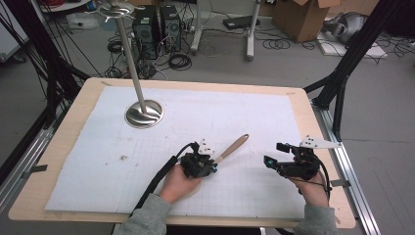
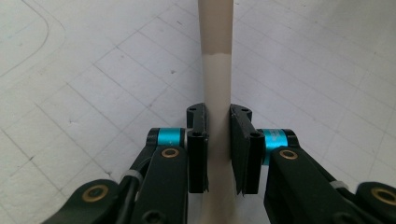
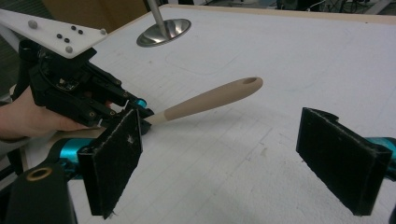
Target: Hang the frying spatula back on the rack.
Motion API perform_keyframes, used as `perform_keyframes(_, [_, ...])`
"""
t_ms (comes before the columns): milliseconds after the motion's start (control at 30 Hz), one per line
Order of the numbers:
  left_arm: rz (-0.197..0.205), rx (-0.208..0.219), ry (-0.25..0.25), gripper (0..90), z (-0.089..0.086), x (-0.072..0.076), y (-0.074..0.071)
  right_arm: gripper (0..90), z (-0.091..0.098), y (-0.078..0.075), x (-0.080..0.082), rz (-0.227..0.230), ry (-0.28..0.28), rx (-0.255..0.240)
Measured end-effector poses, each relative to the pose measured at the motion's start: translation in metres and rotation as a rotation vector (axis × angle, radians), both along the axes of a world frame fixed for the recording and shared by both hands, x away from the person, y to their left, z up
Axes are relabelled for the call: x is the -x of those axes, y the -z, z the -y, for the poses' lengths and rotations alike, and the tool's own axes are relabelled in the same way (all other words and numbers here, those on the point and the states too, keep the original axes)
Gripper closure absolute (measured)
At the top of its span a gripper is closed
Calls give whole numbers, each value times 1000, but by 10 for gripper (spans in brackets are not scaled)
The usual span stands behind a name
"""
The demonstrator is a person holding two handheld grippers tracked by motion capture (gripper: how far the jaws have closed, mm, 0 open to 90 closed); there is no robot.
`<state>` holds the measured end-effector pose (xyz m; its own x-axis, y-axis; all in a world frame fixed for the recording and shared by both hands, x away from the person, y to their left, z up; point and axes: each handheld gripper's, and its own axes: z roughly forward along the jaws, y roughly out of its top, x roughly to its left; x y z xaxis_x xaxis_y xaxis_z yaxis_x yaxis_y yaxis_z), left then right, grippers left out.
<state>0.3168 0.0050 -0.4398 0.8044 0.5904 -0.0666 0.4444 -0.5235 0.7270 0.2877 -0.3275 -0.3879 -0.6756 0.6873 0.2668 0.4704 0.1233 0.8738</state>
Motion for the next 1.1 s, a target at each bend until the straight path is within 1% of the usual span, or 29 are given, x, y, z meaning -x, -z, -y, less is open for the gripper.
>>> perform_keyframes(167, [-3,5,4,777,-1,-1,0,135,1,0,0,2,0,-2])
perform_keyframes(300, [2,-5,5,777,-2,1,-1,135,1,0,0,2,-1,-2])
perform_keyframes(467, [11,12,-2,777,-9,3,-5,135,1,0,0,2,-1,-3])
perform_keyframes(567, [18,12,-5,776,-13,4,-8,135,1,0,0,2,0,-1])
perform_keyframes(667, [25,25,-2,776,-20,6,-12,135,1,0,0,6,-2,0])
perform_keyframes(733, [29,21,-3,776,-25,6,-15,135,1,0,0,5,1,-3])
perform_keyframes(867, [28,39,-11,775,-35,5,-20,135,1,0,0,2,5,-4])
perform_keyframes(933, [31,44,-12,775,-41,5,-24,135,2,0,0,1,6,-4])
perform_keyframes(967, [33,48,-12,775,-44,4,-25,135,2,0,-1,8,5,-3])
perform_keyframes(1033, [41,54,-20,775,-50,5,-29,135,2,0,-1,1,5,-4])
perform_keyframes(1100, [40,61,-23,775,-57,5,-32,135,2,0,-1,3,5,-1])
